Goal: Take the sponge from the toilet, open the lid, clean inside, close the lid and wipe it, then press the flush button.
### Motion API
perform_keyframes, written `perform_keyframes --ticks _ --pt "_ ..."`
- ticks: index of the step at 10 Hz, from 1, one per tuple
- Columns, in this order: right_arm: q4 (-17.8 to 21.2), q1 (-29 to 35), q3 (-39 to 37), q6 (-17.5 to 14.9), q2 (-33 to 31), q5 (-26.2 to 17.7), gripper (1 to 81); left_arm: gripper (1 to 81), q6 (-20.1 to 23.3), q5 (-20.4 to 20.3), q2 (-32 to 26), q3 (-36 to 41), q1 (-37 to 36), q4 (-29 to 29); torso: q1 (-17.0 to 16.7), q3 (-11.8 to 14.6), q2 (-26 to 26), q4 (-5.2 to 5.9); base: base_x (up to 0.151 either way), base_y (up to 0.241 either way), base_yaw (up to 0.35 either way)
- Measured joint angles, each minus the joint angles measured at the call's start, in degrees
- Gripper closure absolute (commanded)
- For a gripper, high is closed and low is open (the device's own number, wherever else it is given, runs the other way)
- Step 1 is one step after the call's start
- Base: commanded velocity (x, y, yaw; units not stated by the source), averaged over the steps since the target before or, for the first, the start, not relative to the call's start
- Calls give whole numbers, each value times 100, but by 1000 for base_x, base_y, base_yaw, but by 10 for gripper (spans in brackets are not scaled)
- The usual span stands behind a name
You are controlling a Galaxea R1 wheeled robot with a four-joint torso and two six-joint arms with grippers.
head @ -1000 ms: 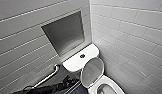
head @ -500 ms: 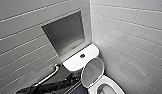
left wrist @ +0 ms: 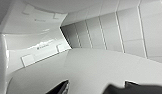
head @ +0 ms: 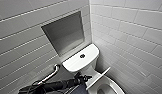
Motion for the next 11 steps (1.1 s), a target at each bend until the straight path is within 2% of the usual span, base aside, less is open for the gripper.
perform_keyframes --ticks 5,8,10,11 --pt "2 67 -177 -2 256 -61 811 10 9 534 -756 362 1051 951 0 0 2 0 0 0 0" --pt "0 190 -258 -21 254 -72 811 10 9 674 -1276 339 2164 1624 0 2 0 0 0 0 0" --pt "-1 202 -385 -46 471 -143 811 10 17 701 -1425 74 2900 2289 0 2 0 0 0 0 0" --pt "-12 245 -466 -79 536 -330 811 10 33 691 -1429 -116 3305 2633 0 2 0 0 0 0 0"
